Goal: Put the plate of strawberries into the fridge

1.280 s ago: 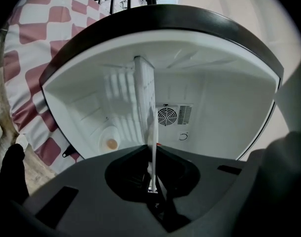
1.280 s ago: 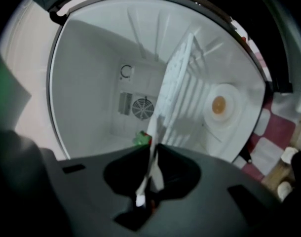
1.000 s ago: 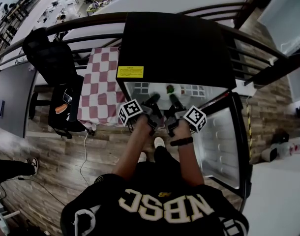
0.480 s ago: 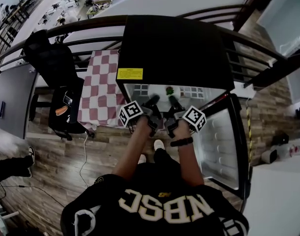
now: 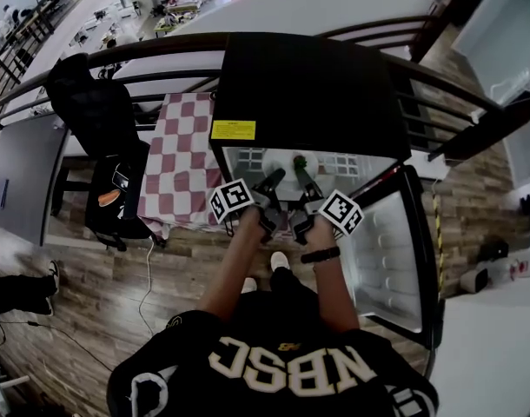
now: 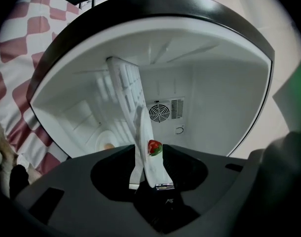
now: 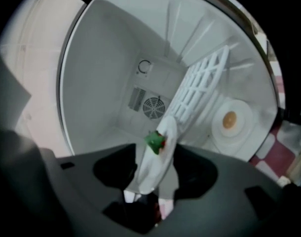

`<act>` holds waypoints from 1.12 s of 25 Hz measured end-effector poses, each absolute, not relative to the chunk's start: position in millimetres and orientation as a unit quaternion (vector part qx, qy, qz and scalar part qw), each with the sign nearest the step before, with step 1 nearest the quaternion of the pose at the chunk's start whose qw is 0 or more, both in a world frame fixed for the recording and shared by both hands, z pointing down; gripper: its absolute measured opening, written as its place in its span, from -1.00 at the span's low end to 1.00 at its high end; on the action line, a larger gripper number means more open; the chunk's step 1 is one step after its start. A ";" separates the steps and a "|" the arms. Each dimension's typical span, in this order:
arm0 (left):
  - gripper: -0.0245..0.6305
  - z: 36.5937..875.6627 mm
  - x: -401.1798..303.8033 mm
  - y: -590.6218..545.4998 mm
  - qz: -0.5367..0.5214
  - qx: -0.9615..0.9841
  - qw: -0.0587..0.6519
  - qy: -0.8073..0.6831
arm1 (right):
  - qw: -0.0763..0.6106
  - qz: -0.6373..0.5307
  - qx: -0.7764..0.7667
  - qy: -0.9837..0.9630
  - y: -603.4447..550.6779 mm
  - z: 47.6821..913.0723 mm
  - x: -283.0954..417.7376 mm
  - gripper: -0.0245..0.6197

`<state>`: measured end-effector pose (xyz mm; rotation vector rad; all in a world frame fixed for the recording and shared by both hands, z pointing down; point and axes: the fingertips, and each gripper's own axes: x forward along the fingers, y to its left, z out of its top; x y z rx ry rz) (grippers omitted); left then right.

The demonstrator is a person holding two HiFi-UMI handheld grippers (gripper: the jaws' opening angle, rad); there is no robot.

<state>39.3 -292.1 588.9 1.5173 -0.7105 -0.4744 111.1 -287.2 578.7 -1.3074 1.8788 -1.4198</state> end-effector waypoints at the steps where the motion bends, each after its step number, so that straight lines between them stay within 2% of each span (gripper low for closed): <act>1: -0.39 589.8 39.4 -290.0 -0.196 0.673 0.639 -0.317 | 0.217 -0.508 -0.482 0.680 -285.7 578.8 114.8 -0.20; 9: -0.35 585.3 34.7 -273.2 -0.134 0.726 0.588 -0.330 | 0.196 -0.471 -0.522 0.683 -272.5 574.3 133.2 -0.17; 14: -0.35 590.6 29.8 -257.4 -0.102 0.745 0.568 -0.335 | 0.106 -0.349 -0.584 0.725 -261.6 567.1 146.6 -0.17; 16: -0.35 588.7 25.1 -253.5 -0.094 0.756 0.549 -0.344 | 0.094 -0.308 -0.594 0.738 -259.5 555.8 148.9 -0.17; 21: -0.35 576.7 14.2 -243.4 -0.073 0.793 0.469 -0.383 | 0.088 -0.265 -0.592 0.756 -248.9 538.6 150.4 -0.18; 28: -0.35 575.8 12.1 -229.3 0.022 0.848 0.328 -0.415 | 0.010 -0.204 -0.590 0.781 -224.6 536.3 132.0 -0.18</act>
